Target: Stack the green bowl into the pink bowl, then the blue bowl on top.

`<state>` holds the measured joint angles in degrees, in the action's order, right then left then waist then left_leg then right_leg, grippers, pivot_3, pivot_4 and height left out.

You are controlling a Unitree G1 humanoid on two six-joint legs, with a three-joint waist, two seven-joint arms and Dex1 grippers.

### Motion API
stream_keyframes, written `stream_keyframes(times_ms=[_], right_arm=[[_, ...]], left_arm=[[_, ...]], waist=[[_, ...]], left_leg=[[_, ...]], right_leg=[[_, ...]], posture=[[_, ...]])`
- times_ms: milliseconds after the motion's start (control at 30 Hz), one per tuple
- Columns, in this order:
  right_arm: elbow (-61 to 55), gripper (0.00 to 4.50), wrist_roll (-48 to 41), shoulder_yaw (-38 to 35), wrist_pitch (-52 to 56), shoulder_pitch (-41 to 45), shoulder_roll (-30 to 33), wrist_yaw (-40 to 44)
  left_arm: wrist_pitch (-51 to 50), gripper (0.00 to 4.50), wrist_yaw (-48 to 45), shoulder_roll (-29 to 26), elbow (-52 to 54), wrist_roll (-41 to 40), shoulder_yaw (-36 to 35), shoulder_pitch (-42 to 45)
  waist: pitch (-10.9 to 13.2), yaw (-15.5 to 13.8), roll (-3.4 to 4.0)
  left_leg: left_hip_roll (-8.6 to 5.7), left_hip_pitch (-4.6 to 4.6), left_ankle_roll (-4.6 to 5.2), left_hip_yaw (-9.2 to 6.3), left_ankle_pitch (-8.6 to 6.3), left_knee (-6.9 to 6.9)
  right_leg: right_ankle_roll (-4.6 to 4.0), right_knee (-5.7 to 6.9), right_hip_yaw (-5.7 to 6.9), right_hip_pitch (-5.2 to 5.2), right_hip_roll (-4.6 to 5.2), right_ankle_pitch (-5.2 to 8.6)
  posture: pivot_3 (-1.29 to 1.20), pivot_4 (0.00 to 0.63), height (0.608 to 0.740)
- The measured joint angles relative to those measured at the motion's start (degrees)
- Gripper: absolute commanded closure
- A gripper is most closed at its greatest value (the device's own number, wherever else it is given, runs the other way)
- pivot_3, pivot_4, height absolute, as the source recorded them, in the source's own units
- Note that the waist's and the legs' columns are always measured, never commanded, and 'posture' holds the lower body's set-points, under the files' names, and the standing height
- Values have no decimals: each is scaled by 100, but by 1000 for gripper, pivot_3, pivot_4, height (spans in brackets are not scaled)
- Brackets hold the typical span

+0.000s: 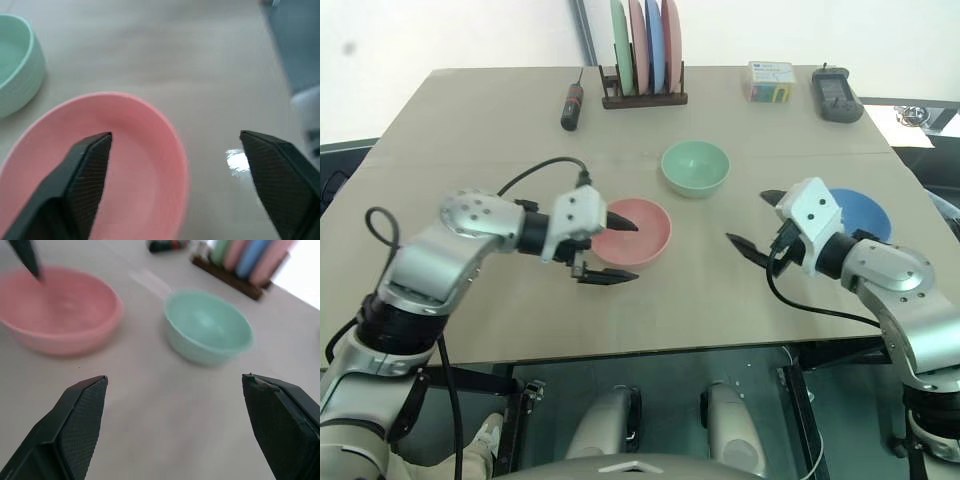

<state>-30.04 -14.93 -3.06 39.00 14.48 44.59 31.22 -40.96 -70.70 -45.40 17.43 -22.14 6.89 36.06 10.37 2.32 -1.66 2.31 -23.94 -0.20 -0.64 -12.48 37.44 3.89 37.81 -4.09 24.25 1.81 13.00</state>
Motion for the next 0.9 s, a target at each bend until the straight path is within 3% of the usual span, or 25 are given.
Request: stream_keyframes(times_ms=[67,133,367,467,500,567,667,767,900], right_arm=[[224,0,315,80,-34,117,24,-142],[667,0,597,495,-356,526,5,-16],[2640,0,1427,1731,-1631,2156,-770,386],[4265,0,1839,2144,-2354,3108,-1388,460],[5396,0,2148,2422,-2953,3755,-1758,461],[6007,0,2351,2574,-3430,4055,-1954,458],[7266,806,2726,2804,-4204,4568,-2278,369],[8423,2047,3021,2912,-4931,4841,-2518,329],[9134,3603,3204,2928,-5393,4926,-2635,370]], left_arm=[[-45,61,146,0,28,-214,-466,-64],[193,61,631,535,36,-550,-1360,-489],[453,61,915,494,16,-1081,-2130,-1576],[452,61,784,345,92,-1478,-2665,-2046],[456,61,898,321,166,-1627,-2940,-2220],[452,61,978,281,278,-1730,-3131,-2327],[368,0,1131,215,489,-1942,-3360,-2558],[258,0,1356,212,810,-2247,-3624,-2884],[233,0,1640,212,1115,-2478,-3854,-3189]], waist=[[0,8,1],[-11,46,20],[-6,67,10],[-1,103,5],[1,117,3],[3,109,-5],[4,107,-4],[4,94,-4],[5,123,-2]], left_leg=[[0,8,0,4,0,0],[2,23,0,20,0,-2],[5,12,0,3,0,-2],[3,12,-1,21,0,-3],[2,13,-1,16,0,-4],[2,10,-2,0,0,-8],[-1,7,-2,3,0,-15],[-7,4,-3,2,0,-21],[-7,10,-3,2,0,-21]], right_leg=[[0,0,-3,-2,0,0],[-3,0,-15,-11,1,-2],[-10,1,-6,-8,-5,-7],[-9,-10,-14,-5,2,-9],[-10,-8,-12,-5,4,-9],[-12,-6,1,-7,3,-8],[-12,-11,1,-4,10,-9],[-12,-16,2,-4,16,-9],[-13,-6,1,-3,16,-10]], posture=[[0,150,740],[0,150,740],[0,150,740],[0,150,740],[0,150,740],[0,150,740],[0,150,740],[0,150,740],[0,150,740]])
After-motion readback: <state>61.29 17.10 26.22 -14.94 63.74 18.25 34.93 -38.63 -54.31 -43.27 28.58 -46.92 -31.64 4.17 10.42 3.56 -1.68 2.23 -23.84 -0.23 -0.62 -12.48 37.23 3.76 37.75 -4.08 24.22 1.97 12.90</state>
